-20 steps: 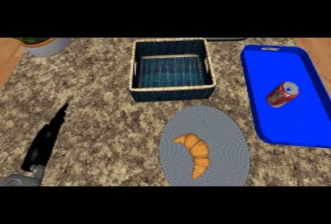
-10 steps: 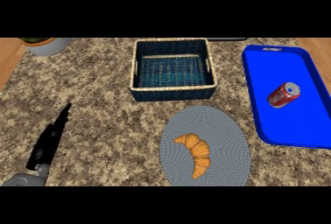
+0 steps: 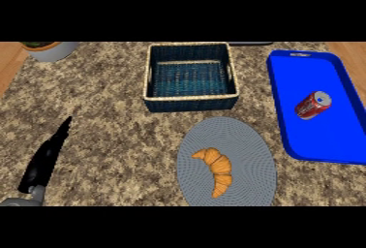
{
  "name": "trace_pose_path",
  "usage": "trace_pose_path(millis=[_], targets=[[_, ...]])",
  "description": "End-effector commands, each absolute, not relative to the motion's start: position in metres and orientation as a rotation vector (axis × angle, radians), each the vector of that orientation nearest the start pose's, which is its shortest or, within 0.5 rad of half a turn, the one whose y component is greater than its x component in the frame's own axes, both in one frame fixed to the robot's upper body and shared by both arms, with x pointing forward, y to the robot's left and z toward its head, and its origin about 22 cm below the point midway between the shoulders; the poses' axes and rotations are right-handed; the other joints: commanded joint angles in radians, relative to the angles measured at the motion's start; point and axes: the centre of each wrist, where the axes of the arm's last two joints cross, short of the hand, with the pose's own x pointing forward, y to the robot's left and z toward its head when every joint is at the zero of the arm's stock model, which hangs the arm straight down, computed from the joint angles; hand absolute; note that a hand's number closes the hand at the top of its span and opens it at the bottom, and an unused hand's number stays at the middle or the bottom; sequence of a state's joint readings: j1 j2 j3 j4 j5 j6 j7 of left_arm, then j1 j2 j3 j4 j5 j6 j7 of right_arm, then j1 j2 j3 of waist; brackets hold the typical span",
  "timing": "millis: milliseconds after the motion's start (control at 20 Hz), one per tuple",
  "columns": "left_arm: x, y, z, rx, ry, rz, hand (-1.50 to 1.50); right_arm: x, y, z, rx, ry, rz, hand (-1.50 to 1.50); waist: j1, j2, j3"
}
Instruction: Pick the croissant from the placemat and place it in the basket
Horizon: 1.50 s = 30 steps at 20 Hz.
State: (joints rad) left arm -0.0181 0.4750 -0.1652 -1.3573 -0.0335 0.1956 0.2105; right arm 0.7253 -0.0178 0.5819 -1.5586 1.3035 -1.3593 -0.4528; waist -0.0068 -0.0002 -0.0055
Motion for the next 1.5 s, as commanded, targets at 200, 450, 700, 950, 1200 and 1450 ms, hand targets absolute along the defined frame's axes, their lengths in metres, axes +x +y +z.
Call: trace_pose_path(millis=[200,450,700,950,1200,1450], targets=[[0.231,0.318,-0.022,0.502,-1.142,-0.293,0.0,0.049,-0.131,-0.087,-1.316,-2.063,0.767,-1.5,-0.003,0.002,0.005],[0.244,0.309,-0.008,0.494,-1.142,-0.304,0.0,0.066,-0.131,-0.078,-1.302,-2.01,0.766,-1.5,-0.001,0.001,0.005],[0.229,0.313,-0.019,0.488,-1.133,-0.299,0.0,0.066,-0.137,-0.108,-1.331,-1.971,0.763,-1.5,0.005,-0.001,0.006],[0.239,0.304,-0.02,0.508,-1.138,-0.292,0.0,0.106,-0.129,-0.103,-1.297,-1.972,0.782,-1.5,0.002,0.001,0.006],[0.255,0.305,-0.008,0.477,-1.152,-0.292,0.0,0.109,-0.129,-0.104,-1.319,-1.972,0.768,-1.5,-0.004,0.001,0.006],[0.249,0.316,-0.016,0.512,-1.155,-0.289,0.0,0.132,-0.132,-0.098,-1.338,-1.947,0.746,-1.5,0.003,0.002,0.006]])
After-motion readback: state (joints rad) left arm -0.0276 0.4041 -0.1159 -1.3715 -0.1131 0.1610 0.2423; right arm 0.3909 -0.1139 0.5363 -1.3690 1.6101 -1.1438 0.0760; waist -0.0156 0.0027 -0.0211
